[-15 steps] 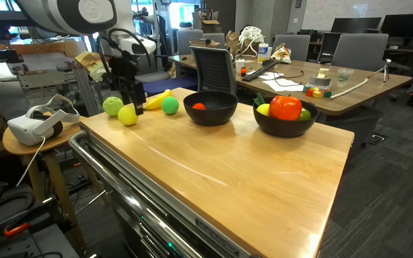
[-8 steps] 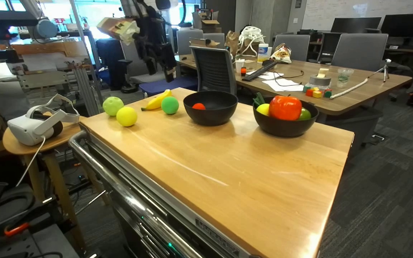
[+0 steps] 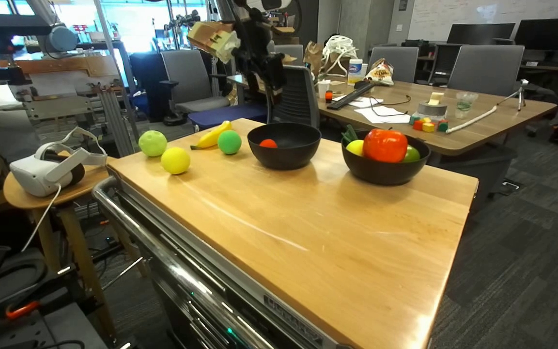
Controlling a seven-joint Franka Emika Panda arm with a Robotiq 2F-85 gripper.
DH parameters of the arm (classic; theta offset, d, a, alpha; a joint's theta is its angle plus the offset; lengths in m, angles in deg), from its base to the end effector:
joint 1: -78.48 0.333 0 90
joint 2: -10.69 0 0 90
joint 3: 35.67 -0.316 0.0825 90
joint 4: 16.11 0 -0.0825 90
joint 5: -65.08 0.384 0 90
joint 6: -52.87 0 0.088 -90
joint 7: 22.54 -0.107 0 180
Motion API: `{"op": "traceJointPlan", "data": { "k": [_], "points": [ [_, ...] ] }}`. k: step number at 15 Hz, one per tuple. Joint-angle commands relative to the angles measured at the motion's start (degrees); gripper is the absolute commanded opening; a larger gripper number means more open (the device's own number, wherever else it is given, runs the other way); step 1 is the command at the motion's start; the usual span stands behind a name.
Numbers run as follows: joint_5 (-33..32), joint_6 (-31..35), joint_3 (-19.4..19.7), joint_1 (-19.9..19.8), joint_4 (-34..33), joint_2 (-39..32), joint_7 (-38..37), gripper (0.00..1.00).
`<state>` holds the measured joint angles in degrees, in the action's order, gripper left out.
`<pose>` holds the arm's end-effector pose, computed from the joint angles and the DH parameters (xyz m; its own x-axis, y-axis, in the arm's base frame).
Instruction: Pick the objects in the bowls and put them on the counter
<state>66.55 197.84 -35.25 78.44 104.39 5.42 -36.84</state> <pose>0.5892 -0.0049 0.4105 0.9091 -0.2743 0.3135 -0.2554 -0.9616 -0.1007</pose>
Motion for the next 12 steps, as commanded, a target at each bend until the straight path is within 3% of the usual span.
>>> {"op": "traceJointPlan", "data": {
  "k": [1, 12],
  "points": [
    [0.12, 0.22, 0.24, 0.19, -0.64, -0.93, -0.09, 1.00],
    [2.44, 0.79, 2.90, -1.29, -0.48, -5.19, -2.67, 1.00]
  ]
}}
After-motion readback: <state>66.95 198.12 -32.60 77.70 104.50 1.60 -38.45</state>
